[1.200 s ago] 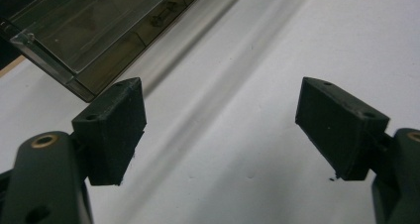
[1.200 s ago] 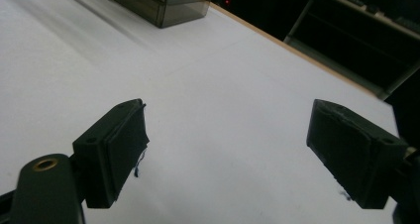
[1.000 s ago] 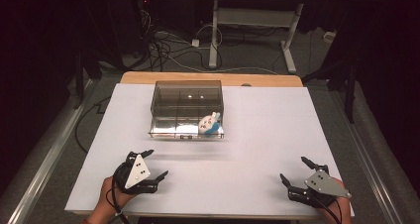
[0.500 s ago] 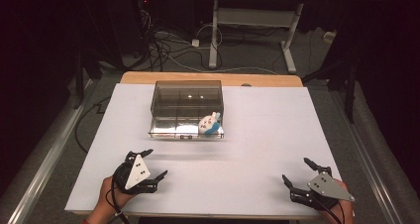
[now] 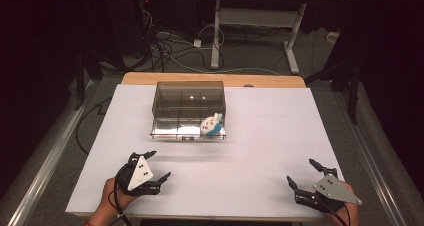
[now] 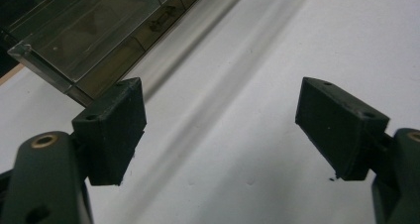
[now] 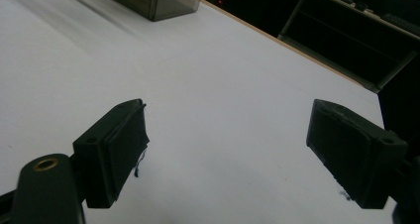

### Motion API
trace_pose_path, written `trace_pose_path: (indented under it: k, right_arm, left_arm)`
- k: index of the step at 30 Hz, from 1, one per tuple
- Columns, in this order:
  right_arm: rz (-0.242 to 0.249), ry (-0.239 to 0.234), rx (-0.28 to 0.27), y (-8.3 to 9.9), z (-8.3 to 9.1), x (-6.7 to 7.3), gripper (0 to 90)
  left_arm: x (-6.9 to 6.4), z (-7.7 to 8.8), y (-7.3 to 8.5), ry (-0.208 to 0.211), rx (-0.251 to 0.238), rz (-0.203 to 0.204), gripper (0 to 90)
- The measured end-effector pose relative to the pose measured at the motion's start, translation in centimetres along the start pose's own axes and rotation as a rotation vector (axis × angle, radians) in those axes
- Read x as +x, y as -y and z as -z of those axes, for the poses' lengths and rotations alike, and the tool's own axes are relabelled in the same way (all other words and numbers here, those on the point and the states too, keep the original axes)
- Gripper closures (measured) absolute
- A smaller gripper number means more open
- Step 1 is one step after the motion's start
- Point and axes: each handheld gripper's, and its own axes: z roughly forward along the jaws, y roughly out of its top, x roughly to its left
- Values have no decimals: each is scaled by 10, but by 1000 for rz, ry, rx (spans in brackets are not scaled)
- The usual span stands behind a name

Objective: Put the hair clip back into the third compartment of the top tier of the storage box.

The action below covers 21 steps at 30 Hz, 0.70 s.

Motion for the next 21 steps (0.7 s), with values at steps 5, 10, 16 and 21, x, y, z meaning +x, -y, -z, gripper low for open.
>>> trace_pose_path:
  k: [5, 10, 16, 21]
  right_arm:
    - [10, -6, 6, 0, -2, 1, 160]
    - [15, -10, 6, 0, -2, 2, 160]
    - [24, -16, 9, 0, -2, 5, 159]
    - [31, -22, 5, -1, -3, 7, 159]
  left_arm:
    - [0, -1, 0, 1, 1, -5, 190]
    - [0, -1, 0, 0, 6, -12, 190]
    - [-1, -2, -1, 4, 5, -16, 190]
    - [-1, -3, 0, 4, 9, -17, 190]
